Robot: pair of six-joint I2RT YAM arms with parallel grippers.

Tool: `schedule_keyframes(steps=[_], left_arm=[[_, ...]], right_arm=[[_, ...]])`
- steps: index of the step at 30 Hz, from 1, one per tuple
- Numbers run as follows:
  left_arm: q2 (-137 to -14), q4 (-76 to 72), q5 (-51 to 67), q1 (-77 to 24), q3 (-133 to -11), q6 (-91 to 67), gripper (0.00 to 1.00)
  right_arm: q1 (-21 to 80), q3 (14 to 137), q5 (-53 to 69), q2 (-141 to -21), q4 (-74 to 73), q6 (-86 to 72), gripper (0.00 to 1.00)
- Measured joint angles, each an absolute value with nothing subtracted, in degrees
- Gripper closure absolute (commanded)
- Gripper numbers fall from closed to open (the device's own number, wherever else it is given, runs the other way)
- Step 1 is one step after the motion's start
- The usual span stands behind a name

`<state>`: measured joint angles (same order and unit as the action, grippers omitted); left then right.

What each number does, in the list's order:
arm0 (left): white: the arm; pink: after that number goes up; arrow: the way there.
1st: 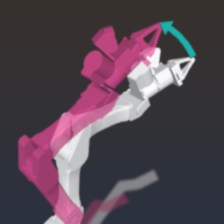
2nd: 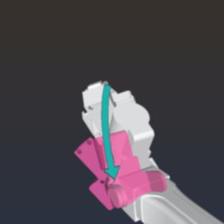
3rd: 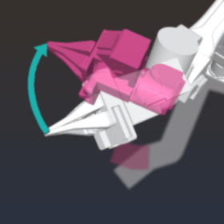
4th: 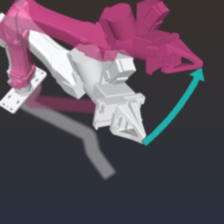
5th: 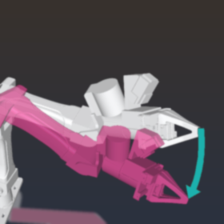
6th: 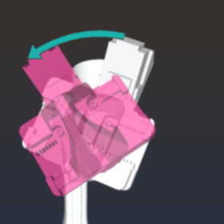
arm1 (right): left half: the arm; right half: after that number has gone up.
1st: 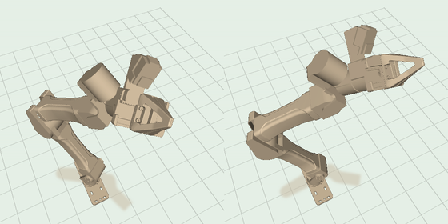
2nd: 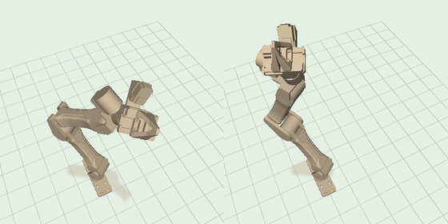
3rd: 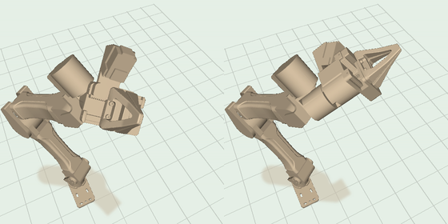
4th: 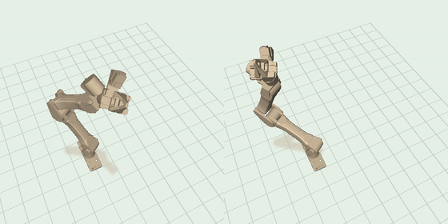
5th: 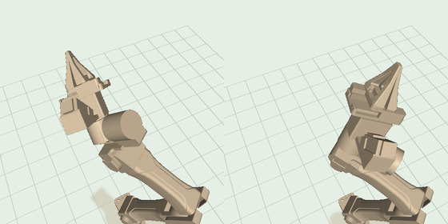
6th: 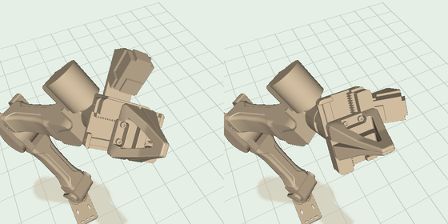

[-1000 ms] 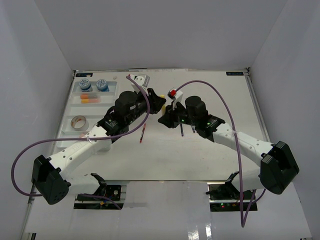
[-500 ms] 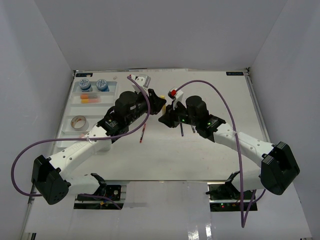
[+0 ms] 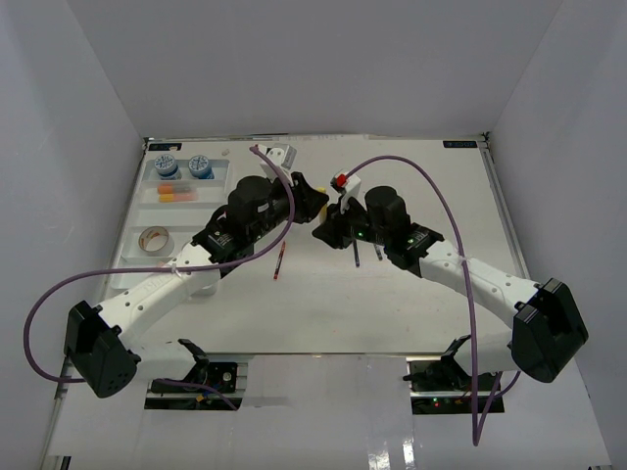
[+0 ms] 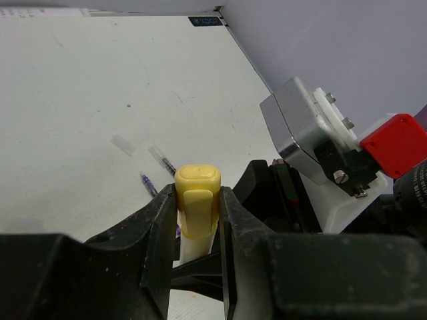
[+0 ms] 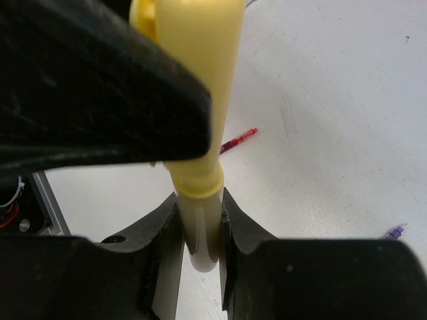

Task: Sort the stationery into containers
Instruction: Close the pen cap on the pen.

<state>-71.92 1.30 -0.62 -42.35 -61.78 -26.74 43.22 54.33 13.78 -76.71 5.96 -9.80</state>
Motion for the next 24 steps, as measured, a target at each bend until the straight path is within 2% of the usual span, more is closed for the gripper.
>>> schedule_keyframes(steps=[3, 17, 20, 21, 24], left_arm=[[-71.9, 1.6, -0.6, -42.7, -61.9, -27.4, 0.87], [-71.4, 4.8, -2.8, -43.8, -61.8, -27.5, 0.40], [-71.3, 5.4, -3.1, -43.9, -61.8, -27.6, 0.27], [-71.1, 5.6, -3.5, -43.9, -61.8, -27.4, 0.19], [-70.5, 6.3, -4.4, -43.5, -61.8, -27.2, 0.06]], right_arm=[[43.2, 54.6, 13.6, -76.7, 5.7, -9.8, 0.92], [43.2, 55.1, 13.7, -76.0, 5.6, -9.7, 0.92], [43.1, 55.4, 13.6, -75.1, 5.8, -9.6, 0.92], [43.1, 55.4, 13.7, -74.9, 5.8, -9.5, 0.92], [43.0, 55.4, 13.6, -74.5, 5.8, -9.3, 0.92]])
